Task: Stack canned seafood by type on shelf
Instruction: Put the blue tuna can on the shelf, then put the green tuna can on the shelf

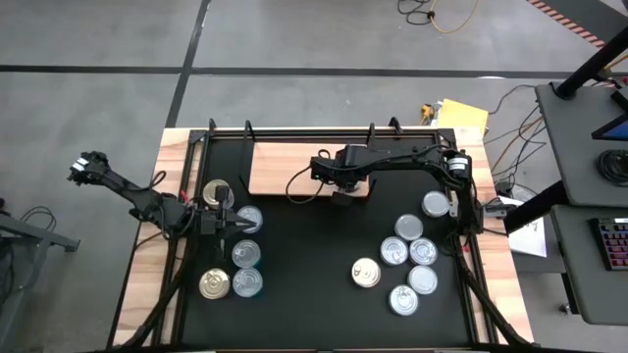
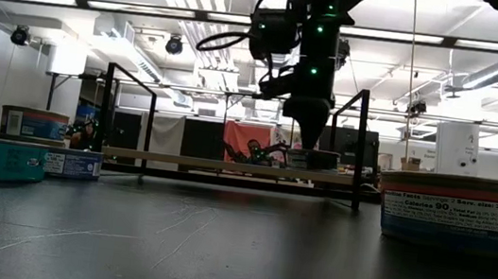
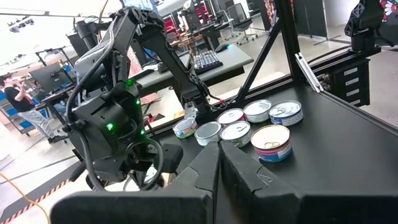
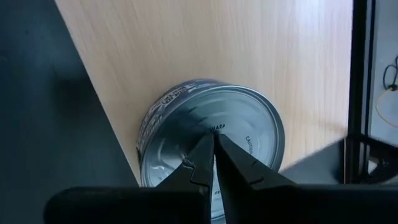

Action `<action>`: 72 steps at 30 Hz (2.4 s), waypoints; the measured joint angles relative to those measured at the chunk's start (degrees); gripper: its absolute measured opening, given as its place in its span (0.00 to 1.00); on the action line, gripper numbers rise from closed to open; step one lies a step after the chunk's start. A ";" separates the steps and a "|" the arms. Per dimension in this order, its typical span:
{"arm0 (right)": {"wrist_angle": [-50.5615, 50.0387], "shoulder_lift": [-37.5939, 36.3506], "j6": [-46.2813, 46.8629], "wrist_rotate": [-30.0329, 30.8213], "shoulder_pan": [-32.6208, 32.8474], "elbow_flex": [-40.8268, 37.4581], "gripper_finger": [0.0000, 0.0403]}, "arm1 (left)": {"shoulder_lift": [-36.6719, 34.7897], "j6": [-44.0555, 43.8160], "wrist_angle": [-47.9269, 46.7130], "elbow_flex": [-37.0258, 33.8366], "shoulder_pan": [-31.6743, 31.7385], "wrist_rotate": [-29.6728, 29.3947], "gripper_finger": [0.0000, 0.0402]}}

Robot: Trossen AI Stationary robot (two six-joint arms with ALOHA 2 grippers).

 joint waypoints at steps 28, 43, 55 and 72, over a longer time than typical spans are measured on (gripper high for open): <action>0.80 -13.42 5.72 2.50 8.35 -0.09 0.02 | 0.85 -2.59 0.22 0.00 0.00 0.04 0.00; 34.03 -30.27 -3.42 12.39 31.40 -17.35 0.02 | 16.30 -22.40 13.09 0.04 -0.80 0.25 0.00; 41.50 -35.52 -0.12 12.53 34.55 -33.51 0.02 | 22.80 -53.87 -16.44 10.98 -1.96 0.30 0.00; 48.34 -35.65 8.86 12.96 39.69 -42.29 0.02 | 47.35 -81.69 -52.72 35.05 -4.50 11.89 0.00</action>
